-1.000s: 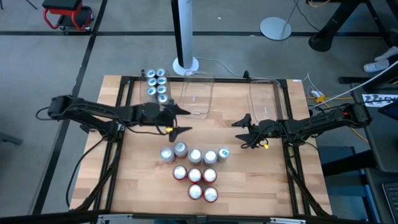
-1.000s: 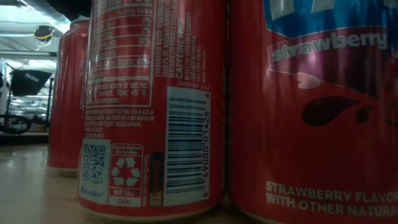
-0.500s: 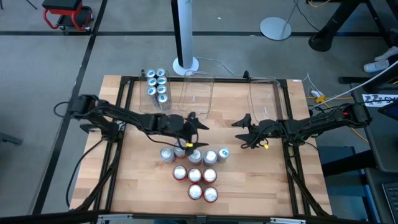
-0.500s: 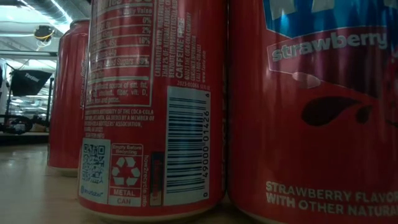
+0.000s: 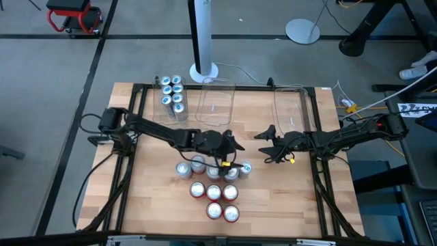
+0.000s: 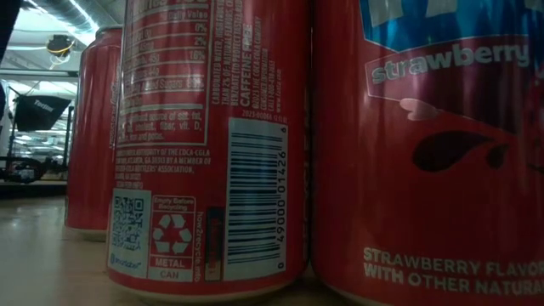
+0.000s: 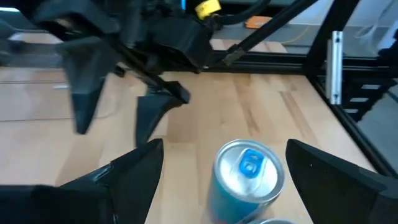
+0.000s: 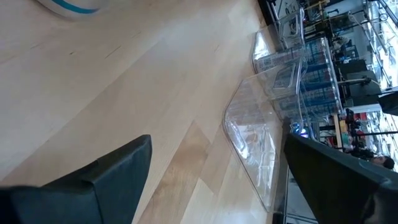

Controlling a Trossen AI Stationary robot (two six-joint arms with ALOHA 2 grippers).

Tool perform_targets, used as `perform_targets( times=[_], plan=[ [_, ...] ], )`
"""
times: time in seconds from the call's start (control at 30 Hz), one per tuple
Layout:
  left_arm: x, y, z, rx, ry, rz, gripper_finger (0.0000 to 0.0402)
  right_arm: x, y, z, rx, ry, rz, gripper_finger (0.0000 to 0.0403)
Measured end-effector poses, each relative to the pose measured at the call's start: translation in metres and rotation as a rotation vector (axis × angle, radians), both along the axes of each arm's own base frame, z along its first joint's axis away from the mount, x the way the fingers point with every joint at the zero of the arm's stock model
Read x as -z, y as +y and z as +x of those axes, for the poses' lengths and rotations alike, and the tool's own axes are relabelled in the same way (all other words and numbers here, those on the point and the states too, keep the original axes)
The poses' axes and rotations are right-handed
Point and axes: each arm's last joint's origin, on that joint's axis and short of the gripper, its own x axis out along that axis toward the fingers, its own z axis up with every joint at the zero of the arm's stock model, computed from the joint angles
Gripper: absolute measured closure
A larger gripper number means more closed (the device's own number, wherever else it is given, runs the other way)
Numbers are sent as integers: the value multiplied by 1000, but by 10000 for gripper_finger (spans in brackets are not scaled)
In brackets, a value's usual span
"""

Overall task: Sort soda cans
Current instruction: Put the blue soda can into the left transparent bin

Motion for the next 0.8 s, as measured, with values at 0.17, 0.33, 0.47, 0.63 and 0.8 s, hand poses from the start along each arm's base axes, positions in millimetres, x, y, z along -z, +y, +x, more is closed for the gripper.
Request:
perform_targets(
  times=[0.17, 0.33, 0.47, 0.63, 0.8],
  plan=[
    [-2, -8, 12, 35, 50, -2, 75, 0, 0, 0, 0, 2, 0, 36],
    [-4, -15, 22, 55, 73, -2, 75, 0, 0, 0, 0, 2, 0, 36],
    [2, -16, 27, 56, 93, -1, 75, 0, 0, 0, 0, 2, 0, 36],
    [12, -17, 31, 50, 119, 11, 75, 0, 0, 0, 0, 2, 0, 36],
    [18, -14, 33, 42, 131, 11, 75, 0, 0, 0, 0, 3, 0, 36]
  ],
)
